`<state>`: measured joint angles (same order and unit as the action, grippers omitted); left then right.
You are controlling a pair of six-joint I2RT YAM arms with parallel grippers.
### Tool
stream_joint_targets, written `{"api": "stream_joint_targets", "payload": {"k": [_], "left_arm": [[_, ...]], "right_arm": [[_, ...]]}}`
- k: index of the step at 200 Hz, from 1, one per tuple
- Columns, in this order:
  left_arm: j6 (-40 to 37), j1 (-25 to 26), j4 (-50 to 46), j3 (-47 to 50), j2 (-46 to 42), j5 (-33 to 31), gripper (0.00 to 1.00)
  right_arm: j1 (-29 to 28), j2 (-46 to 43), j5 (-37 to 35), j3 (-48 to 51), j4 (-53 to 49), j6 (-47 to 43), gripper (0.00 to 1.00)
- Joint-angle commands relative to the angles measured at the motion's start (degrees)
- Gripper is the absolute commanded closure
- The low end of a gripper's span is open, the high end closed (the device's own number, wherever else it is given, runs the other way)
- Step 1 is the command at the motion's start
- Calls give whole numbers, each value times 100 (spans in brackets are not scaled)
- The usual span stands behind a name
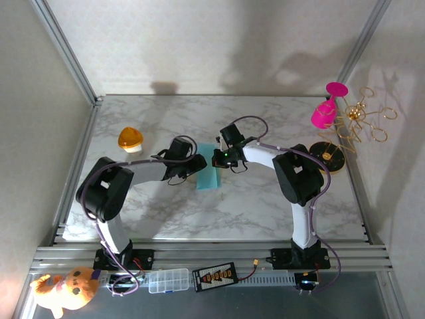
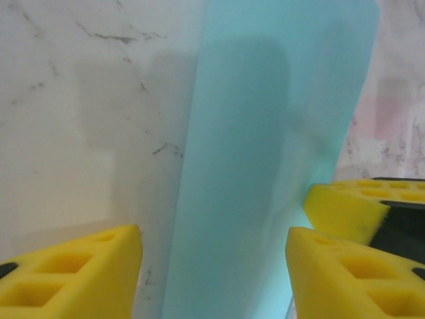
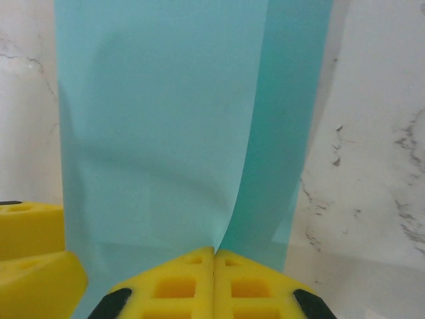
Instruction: Fold a paper plane with a square sheet of paper (pick it up from the middle)
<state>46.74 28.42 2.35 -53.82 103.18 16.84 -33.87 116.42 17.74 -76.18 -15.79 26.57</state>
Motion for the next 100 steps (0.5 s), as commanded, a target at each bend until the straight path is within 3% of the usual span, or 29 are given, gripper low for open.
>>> {"api": "stream_joint_targets", "payload": {"k": [1, 61, 100], "left_arm": [[-33, 36, -275, -212, 284, 93, 44], [-1, 75, -739, -449, 653, -134, 55], [23, 222, -1196, -600, 939, -513, 58]], "right_arm": [[55, 43, -88, -158, -178, 6, 100], [90, 30, 2, -114, -152, 49, 96], [160, -147, 61, -61, -28, 200, 84]]}}
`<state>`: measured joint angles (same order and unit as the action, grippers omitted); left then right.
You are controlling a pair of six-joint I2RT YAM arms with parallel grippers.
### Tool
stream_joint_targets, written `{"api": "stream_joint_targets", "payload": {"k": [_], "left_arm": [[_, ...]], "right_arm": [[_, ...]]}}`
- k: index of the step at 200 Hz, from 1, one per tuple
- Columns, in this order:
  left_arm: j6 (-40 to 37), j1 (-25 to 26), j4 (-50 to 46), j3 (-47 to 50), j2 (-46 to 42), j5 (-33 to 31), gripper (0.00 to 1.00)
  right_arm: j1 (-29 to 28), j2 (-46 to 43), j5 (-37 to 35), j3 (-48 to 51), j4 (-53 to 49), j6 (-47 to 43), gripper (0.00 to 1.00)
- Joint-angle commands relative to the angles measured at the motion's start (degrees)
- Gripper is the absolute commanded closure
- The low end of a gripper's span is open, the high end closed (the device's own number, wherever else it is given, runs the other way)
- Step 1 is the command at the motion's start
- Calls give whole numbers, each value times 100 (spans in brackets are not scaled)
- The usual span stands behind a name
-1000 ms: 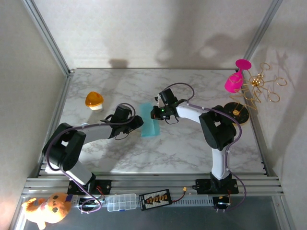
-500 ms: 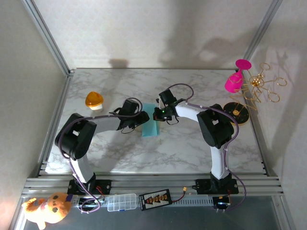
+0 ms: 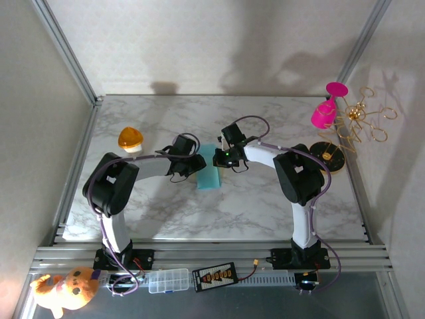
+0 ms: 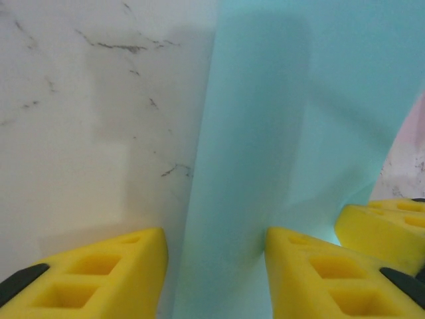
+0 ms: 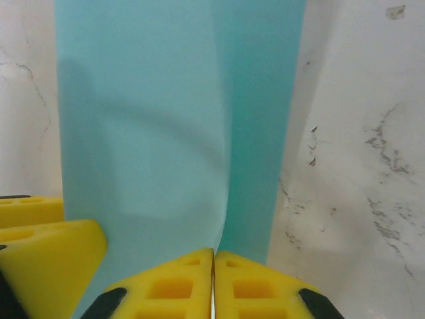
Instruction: Fold a paper plane with a square sheet of paper (pick it up from the middle)
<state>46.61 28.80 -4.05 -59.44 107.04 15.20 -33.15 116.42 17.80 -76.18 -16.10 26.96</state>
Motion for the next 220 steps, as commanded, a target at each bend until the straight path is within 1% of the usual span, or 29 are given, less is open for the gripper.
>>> {"api": "stream_joint_targets", "payload": {"k": [1, 29, 55, 70, 104, 165, 220], "left_arm": [[39, 191, -567, -38, 567, -368, 58], [53, 266, -792, -42, 710, -691, 62], [43, 323, -830, -72, 879, -730, 62], [55, 354, -803, -94, 966, -681, 61], [-8, 406, -789, -145, 1114, -690, 56], [-485, 487, -989, -226, 1268, -789, 54], [-515, 495, -1017, -305, 1426, -779, 52]], "right_arm": [[93, -160, 60, -53, 15, 169, 83], [251, -716, 70, 352, 441, 483, 67], [446, -1167, -73, 799, 801, 710, 58], [515, -1308, -195, 988, 891, 765, 57], [576, -1368, -181, 1214, 973, 819, 57], [581, -1214, -31, 1176, 973, 798, 58], [582, -1163, 80, 1148, 994, 784, 58]]}}
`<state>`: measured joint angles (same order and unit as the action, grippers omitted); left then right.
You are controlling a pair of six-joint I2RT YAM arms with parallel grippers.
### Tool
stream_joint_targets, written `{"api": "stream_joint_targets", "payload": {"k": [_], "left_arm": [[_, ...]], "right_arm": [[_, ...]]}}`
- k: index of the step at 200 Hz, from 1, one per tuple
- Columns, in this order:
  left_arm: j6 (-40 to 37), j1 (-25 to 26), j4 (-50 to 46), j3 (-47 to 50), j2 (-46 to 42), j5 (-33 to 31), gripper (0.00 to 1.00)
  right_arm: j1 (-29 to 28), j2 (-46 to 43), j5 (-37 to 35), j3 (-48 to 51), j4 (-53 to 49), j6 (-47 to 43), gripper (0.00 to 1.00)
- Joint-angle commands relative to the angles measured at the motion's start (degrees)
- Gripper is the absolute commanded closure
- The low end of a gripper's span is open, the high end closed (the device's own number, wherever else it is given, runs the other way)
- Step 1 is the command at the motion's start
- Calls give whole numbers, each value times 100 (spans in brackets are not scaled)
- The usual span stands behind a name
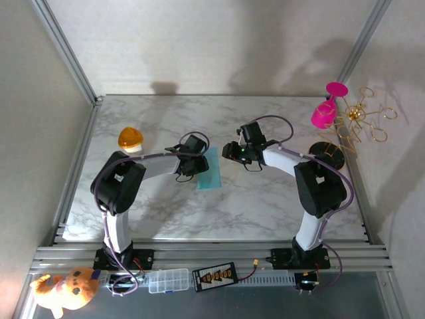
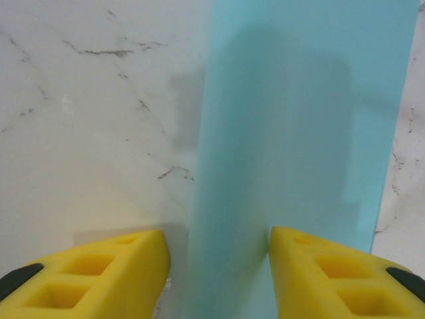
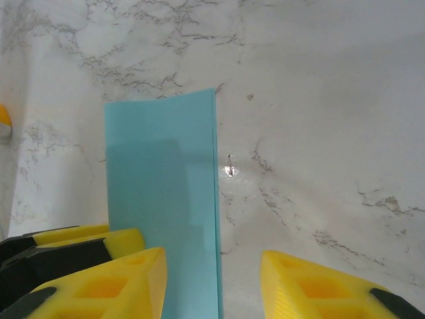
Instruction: Fold a paper plane with a square sheet of paper (pick it up from the middle)
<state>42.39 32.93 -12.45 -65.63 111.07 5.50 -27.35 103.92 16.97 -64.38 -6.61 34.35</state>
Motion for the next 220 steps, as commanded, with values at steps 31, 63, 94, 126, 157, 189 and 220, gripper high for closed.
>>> {"api": "stream_joint_targets", "payload": {"k": [31, 63, 94, 126, 157, 189, 220], "left_arm": [[-56, 89, -188, 296, 1082, 171, 53], [29, 91, -199, 279, 1136, 175, 53], [60, 91, -197, 305, 1174, 186, 52], [36, 92, -192, 331, 1189, 196, 52], [23, 100, -179, 364, 1208, 206, 52], [17, 100, -174, 384, 1222, 206, 52], [40, 101, -190, 393, 1233, 189, 52]], "right_arm": [[2, 110, 336, -39, 87, 12, 60], [-6, 212, 747, -56, 200, -13, 65], [-50, 377, 1110, -109, 265, -16, 70], [-141, 587, 1290, -210, 262, -33, 77], [-250, 814, 1363, -385, 181, -60, 82], [-344, 1065, 1343, -637, 6, -111, 86], [-358, 1252, 1257, -795, -170, -148, 90]]}}
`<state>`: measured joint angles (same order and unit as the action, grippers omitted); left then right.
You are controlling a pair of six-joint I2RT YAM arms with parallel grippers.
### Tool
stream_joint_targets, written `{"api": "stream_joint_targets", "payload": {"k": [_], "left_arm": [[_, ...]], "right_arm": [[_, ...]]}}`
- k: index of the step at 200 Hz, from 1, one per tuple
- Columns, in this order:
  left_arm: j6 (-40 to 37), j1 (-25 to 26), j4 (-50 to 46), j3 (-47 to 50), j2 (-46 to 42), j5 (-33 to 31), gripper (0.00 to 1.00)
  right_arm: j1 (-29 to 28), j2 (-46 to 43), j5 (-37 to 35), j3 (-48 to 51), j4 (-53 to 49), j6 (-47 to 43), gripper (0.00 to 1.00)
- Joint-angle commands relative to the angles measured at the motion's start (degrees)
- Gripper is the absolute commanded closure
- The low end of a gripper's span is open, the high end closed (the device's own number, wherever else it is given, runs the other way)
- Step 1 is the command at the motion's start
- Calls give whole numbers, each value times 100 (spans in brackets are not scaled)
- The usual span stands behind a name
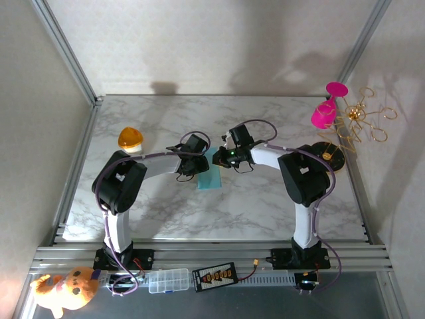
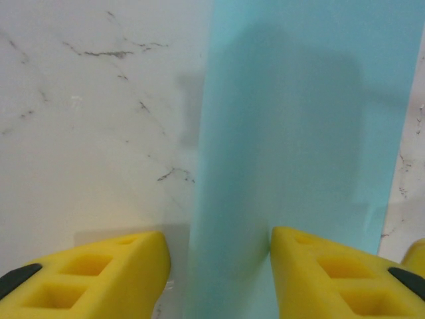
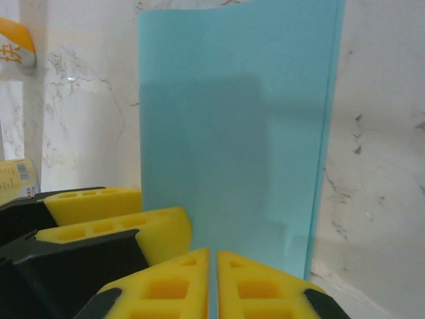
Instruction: Fold a paper plane with a square sheet of paper (pick it up from the middle)
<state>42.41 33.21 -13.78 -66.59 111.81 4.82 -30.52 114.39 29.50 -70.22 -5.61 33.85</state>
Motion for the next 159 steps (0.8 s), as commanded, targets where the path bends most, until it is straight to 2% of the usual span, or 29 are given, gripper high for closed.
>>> {"api": "stream_joint_targets", "payload": {"k": [1, 75, 133, 159], "left_arm": [[43, 72, -60, 489, 1159, 257, 52], [56, 80, -62, 506, 1218, 273, 52], [30, 87, -106, 469, 1135, 210, 52], [-9, 59, -222, 279, 744, 73, 51]], "right_arm": [[-41, 206, 4, -212, -277, -97, 90], [-66, 358, -123, -151, -410, -154, 91], [-68, 625, -715, -29, -898, -324, 93], [-66, 733, -888, 74, -1043, -361, 94]]}}
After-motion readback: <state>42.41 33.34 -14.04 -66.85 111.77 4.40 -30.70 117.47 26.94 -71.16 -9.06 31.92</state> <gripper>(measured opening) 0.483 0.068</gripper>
